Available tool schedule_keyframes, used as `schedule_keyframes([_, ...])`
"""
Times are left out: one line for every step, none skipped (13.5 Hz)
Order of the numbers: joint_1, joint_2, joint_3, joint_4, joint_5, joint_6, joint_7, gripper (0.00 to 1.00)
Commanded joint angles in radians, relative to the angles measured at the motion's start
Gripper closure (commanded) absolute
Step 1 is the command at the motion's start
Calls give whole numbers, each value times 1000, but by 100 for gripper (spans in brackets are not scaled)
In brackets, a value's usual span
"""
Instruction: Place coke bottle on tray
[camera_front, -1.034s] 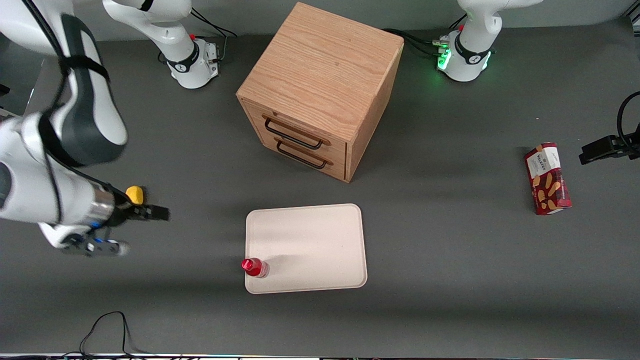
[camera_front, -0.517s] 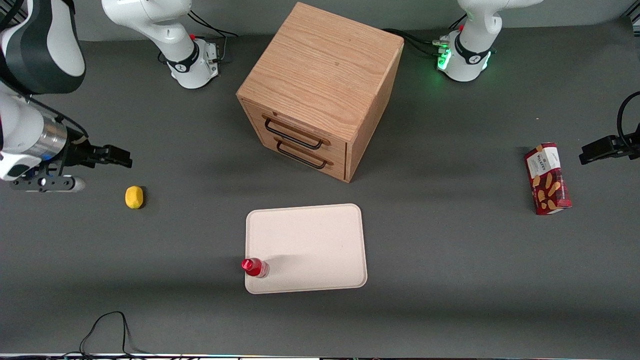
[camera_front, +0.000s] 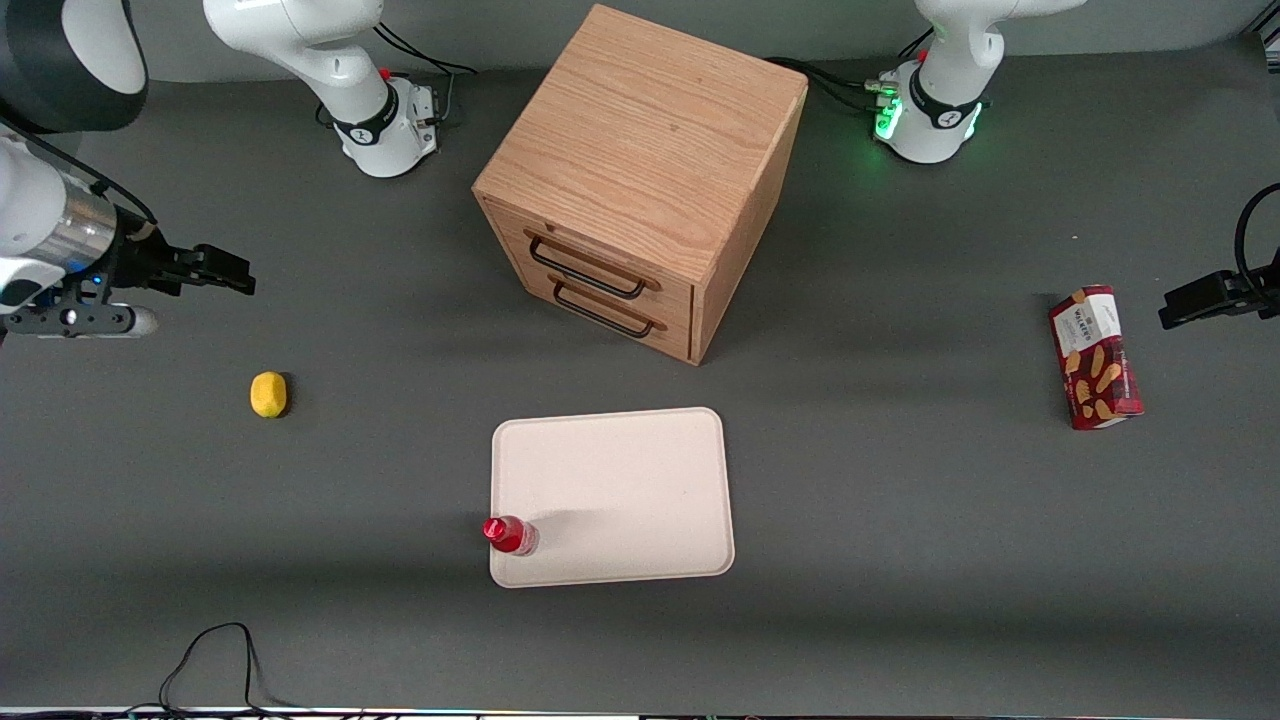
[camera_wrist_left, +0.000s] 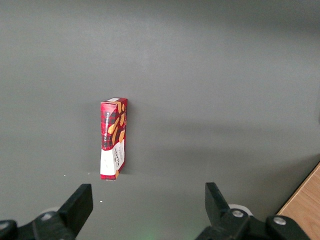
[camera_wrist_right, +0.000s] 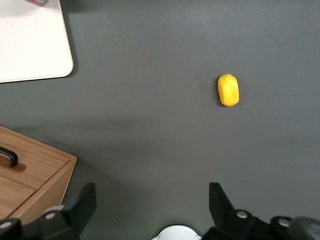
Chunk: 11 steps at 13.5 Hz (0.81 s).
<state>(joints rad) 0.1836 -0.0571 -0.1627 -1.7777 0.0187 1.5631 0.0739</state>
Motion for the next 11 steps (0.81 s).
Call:
schedule_keyframes([8,-23,-23,23,4,-34,-14,0])
schedule_keyframes([29,-17,-52,37,4,-34,-14,0])
schedule_keyframes([28,-9,-72,43,12,-32,-14,0])
schedule_keyframes([11,-4,-72,52,15,-32,-23,0])
schedule_keyframes([-16,6,-63,61,15,-32,-49,0])
schedule_keyframes([-24,7,-60,63,15,-32,-78,0])
schedule_keyframes([-29,7,-60,67,15,-32,-88,0])
schedule_keyframes([-42,5,-57,67,15,-34,-89,0])
schedule_keyframes([-55,7,-40,69,15,-34,-88,0])
schedule_keyframes([-68,10,-17,73,23,-34,-82,0])
schedule_keyframes([-79,10,1,76,44,-34,-74,0])
